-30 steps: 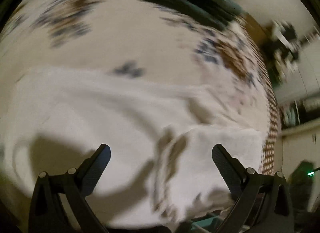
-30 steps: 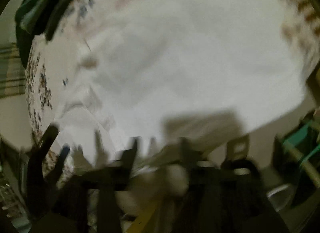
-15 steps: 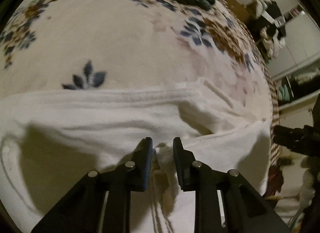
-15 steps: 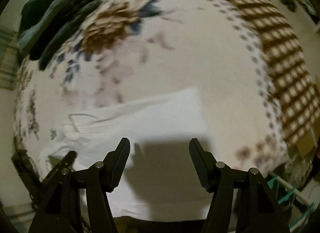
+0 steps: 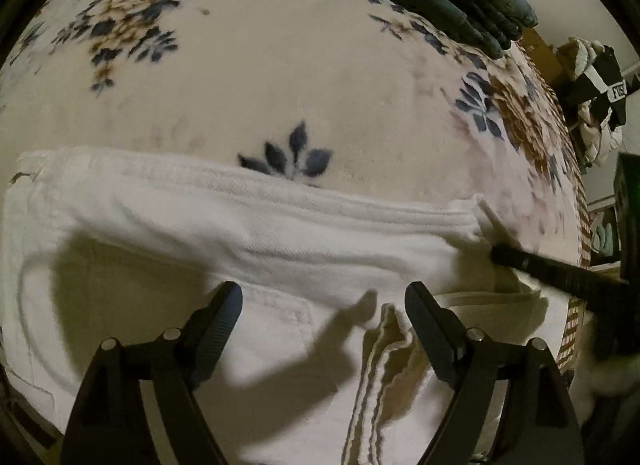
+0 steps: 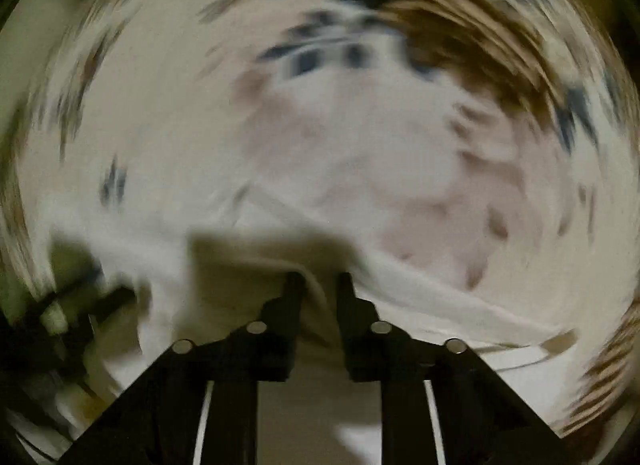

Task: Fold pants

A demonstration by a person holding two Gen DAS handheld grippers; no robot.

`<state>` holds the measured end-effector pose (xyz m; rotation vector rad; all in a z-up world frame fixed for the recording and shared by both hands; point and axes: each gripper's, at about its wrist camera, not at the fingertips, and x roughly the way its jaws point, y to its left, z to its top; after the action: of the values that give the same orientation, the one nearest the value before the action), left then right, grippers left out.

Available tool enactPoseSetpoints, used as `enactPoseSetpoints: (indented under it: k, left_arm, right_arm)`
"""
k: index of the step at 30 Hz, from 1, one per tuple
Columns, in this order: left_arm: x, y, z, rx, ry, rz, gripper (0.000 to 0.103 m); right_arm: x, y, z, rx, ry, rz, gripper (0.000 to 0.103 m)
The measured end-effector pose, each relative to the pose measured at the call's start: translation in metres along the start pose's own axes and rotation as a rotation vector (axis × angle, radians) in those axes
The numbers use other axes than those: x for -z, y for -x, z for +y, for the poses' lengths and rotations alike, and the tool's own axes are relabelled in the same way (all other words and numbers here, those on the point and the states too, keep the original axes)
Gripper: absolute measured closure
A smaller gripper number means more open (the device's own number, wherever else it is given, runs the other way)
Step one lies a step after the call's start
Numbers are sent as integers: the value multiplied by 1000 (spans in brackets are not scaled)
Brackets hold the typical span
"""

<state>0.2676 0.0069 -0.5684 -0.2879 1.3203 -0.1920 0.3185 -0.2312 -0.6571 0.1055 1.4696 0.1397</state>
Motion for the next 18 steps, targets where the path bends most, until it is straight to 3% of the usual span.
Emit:
enactPoseSetpoints:
  k: [1,2,6,8,9,13,14,16,18]
  left_arm:
    - [1,0,1,1,-2,-3,20]
    - [1,-1,2,1,-2,-3,20]
    - [0,4,-1,5,4,1,20]
    - [2,8,2,-2,15,3,20]
    - [2,10,3,-14,19,1,20]
    - [3,8,10,-36,39,-6,20]
    - [2,6,14,-29,51,-5,20]
    - [3,7,20,-4,73,-21,20]
    - [6,20,24,-5,99,-59,20]
  right_arm:
    - [-3,0,-9,-2,-36,-4,103]
    - [-6,-1,-19,18,-63,-5,103]
    - [-7,10,-37,-43,-126,20,103]
    - [-6,28,-38,-124,-155,-5,101]
    - [-3,37,-35,-205,-156,-3,100]
    - [9,21,-23,-367,-185,118,98]
    - [12,10,-22,-364,-193,134,98]
    - [10,-6,-27,-251,-210,93,100]
    - [5,-16,-38,-271,-279,90,103]
